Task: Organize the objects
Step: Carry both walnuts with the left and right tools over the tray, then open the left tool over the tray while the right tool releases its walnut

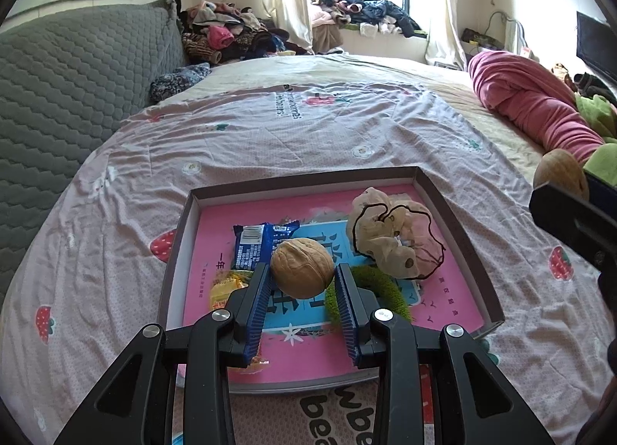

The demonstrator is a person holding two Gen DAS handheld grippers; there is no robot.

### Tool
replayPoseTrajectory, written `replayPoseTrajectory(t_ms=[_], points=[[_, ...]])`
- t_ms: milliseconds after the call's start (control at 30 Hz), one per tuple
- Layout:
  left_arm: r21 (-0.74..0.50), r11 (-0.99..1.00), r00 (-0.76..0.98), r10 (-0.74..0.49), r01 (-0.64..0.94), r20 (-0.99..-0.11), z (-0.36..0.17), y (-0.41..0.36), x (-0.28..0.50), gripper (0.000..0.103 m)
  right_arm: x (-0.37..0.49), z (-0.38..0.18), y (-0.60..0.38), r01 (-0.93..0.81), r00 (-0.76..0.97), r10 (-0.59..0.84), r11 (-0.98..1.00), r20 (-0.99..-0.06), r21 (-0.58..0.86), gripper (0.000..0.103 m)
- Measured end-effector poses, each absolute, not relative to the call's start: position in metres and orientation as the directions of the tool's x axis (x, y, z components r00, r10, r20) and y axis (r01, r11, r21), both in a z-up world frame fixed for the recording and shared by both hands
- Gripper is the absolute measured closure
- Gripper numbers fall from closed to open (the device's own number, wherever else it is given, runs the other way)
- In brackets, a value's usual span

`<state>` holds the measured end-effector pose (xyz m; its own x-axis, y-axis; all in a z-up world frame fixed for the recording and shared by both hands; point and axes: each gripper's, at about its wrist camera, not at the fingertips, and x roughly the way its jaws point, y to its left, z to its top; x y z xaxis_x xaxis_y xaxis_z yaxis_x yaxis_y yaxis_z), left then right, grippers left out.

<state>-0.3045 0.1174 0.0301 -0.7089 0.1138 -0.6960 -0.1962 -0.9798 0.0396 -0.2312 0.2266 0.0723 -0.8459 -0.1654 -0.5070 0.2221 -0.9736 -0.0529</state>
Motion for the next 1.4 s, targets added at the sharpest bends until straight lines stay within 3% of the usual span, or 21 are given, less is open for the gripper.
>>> replayPoseTrajectory(t_ms=[1400], points=[[0.068,-0.985,-0.636,0.049,-0.158,-0.77,-0.038,0.122,-0.331,0.068,-0.291,-0.032,0.234,0.204,-0.691,-0.131,-0.979,-0.711,-0.018,0.07]])
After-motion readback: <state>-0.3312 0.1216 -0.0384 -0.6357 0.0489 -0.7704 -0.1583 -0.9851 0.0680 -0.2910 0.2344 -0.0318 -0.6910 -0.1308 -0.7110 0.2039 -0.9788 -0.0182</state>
